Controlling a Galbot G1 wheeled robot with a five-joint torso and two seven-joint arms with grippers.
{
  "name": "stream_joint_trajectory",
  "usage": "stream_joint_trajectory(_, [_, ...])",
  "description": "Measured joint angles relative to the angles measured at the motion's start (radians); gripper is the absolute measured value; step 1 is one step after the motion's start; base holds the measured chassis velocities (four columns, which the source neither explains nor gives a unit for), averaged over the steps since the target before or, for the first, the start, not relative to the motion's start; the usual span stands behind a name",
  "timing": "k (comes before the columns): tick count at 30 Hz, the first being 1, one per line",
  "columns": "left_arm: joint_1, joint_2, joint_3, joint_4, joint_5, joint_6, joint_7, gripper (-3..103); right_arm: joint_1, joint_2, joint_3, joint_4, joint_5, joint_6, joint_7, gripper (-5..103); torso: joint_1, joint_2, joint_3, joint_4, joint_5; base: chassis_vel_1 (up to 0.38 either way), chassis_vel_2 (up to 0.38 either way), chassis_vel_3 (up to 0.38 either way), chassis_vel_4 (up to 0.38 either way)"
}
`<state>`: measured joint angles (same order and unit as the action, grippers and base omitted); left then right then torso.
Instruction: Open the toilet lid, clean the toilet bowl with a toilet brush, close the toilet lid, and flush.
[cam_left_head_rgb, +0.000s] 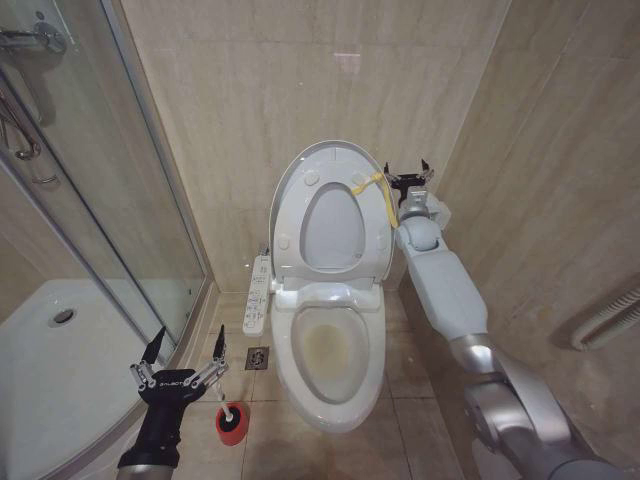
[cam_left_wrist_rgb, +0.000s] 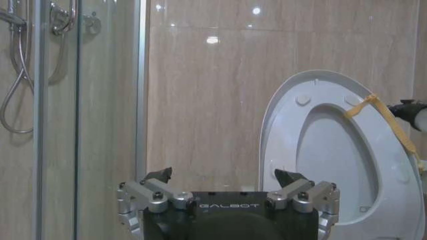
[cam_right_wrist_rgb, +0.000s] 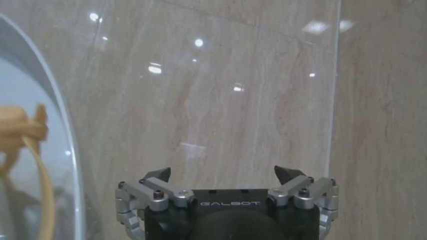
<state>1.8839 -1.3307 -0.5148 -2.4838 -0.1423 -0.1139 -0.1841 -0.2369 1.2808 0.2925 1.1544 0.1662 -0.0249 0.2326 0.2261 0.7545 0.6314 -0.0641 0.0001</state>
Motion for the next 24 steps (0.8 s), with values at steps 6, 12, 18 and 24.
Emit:
stream_joint_trajectory(6, [0.0, 0.0, 0.0, 0.0, 0.0, 0.0, 0.0, 100, -0.044, -0.06, -0.022, 0.089, 0.075, -0.046, -0.002, 100, 0.0, 0.0, 0.0, 0.0, 0.0, 0.0, 0.0, 0.0, 0.0])
stream_joint_trajectory(12, [0.0, 0.0, 0.0, 0.0, 0.0, 0.0, 0.0, 100, -0.085, -0.084, -0.032, 0.146, 0.125, -0.073, 0.002, 100, 0.0, 0.0, 0.0, -0.0004, 0.0, 0.0, 0.0, 0.0, 0.0])
stream_joint_trajectory(18, [0.0, 0.0, 0.0, 0.0, 0.0, 0.0, 0.0, 100, -0.075, -0.065, -0.036, 0.143, 0.129, -0.074, 0.007, 100, 0.0, 0.0, 0.0, -0.0004, 0.0, 0.0, 0.0, 0.0, 0.0])
stream_joint_trajectory(24, [0.0, 0.0, 0.0, 0.0, 0.0, 0.0, 0.0, 100, -0.121, -0.09, -0.043, 0.225, 0.187, -0.108, 0.012, 100, 0.0, 0.0, 0.0, 0.0009, -0.0005, 0.0, 0.0, 0.0, 0.0])
